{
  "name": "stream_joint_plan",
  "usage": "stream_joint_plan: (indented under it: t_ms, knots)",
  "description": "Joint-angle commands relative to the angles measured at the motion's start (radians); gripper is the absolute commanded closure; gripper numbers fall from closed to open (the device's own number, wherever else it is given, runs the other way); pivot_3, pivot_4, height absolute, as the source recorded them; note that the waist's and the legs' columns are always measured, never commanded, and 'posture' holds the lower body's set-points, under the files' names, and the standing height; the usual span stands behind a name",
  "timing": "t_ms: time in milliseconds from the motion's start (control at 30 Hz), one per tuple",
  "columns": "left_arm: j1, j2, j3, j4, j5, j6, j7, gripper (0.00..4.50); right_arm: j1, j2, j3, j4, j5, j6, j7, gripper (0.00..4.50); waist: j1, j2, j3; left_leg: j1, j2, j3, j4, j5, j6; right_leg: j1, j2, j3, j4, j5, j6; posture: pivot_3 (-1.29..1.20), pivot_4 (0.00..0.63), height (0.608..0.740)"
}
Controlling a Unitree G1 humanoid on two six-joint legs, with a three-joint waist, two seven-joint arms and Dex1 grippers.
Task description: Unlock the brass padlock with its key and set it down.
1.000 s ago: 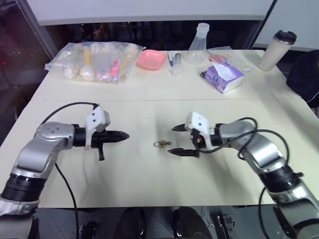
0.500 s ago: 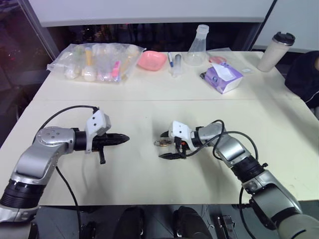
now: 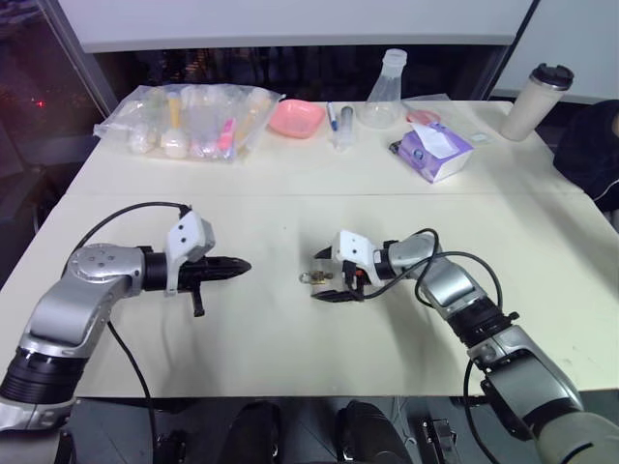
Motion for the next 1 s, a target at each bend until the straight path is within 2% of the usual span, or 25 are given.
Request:
stream_joint_plan:
  t_ms: [33,100,200,233,267,333,533,800,1000]
  knots:
    - [-0.019,-0.001,0.002,-0.007,0.002,-0.019,0.000,4.50,0.011,-0.030,-0.008,0.014,-0.054,0.014,-0.010,0.02,0.000,0.000,0.000,0.000,0.000,0.000,0.000,0.000,0.000,0.000,0.000,0.000,0.000,0.000,0.000,0.00,0.150,0.715]
    - [-0.030,-0.017,-0.014,0.000,0.011,-0.032,0.003,4.50,0.031,-0.043,-0.013,-0.035,-0.048,0.035,0.002,0.02,0.004,0.000,0.000,0.000,0.000,0.000,0.000,0.000,0.000,0.000,0.000,0.000,0.000,0.000,0.000,0.00,0.150,0.715]
    - [-0.062,-0.063,-0.083,0.048,0.062,-0.093,0.000,4.50,0.108,-0.098,-0.063,-0.215,0.005,0.101,0.014,0.02,0.017,0.000,0.000,0.000,-0.001,-0.001,0.000,0.000,0.000,0.000,-0.001,0.000,0.000,0.000,0.000,0.00,0.150,0.715]
    - [-0.077,-0.083,-0.098,0.074,0.072,-0.112,-0.003,3.94,0.133,-0.119,-0.083,-0.278,0.019,0.127,0.013,0.00,0.018,0.000,0.000,-0.001,-0.002,-0.001,0.000,0.000,0.000,0.000,-0.002,0.000,-0.001,0.000,0.000,0.00,0.150,0.715]
    - [-0.090,-0.097,-0.107,0.095,0.077,-0.123,-0.006,3.73,0.150,-0.133,-0.100,-0.326,0.028,0.154,0.009,0.00,0.021,0.000,0.000,-0.001,-0.002,0.000,0.000,0.000,0.001,0.000,-0.002,0.000,-0.001,0.000,0.000,0.00,0.150,0.715]
    - [-0.118,-0.123,-0.128,0.142,0.093,-0.156,-0.020,2.89,0.178,-0.158,-0.135,-0.418,0.053,0.212,-0.001,0.00,0.020,0.000,0.000,-0.001,-0.003,0.000,0.000,0.000,0.001,0.000,-0.003,0.000,-0.001,0.000,0.000,0.00,0.150,0.715]
    - [-0.212,-0.201,-0.202,0.316,0.161,-0.290,-0.077,0.03,0.239,-0.219,-0.256,-0.655,0.139,0.394,-0.049,0.00,0.015,0.000,0.000,-0.001,-0.002,0.000,0.000,0.000,0.001,-0.001,-0.001,0.000,-0.001,0.000,0.000,0.00,0.150,0.715]
    - [-0.351,-0.356,-0.347,0.576,0.316,-0.533,-0.135,0.03,0.320,-0.280,-0.392,-0.875,0.226,0.574,-0.138,0.00,0.026,0.000,0.000,-0.002,-0.002,0.000,0.001,0.000,0.001,0.000,0.000,0.000,-0.002,0.000,0.000,0.00,0.150,0.715]
    - [-0.402,-0.434,-0.380,0.733,0.384,-0.638,-0.122,0.03,0.368,-0.326,-0.403,-0.975,0.248,0.643,-0.188,0.00,0.019,0.000,0.000,-0.002,0.000,0.000,0.000,-0.001,0.001,-0.001,0.002,0.001,-0.002,0.000,0.000,0.00,0.150,0.715]
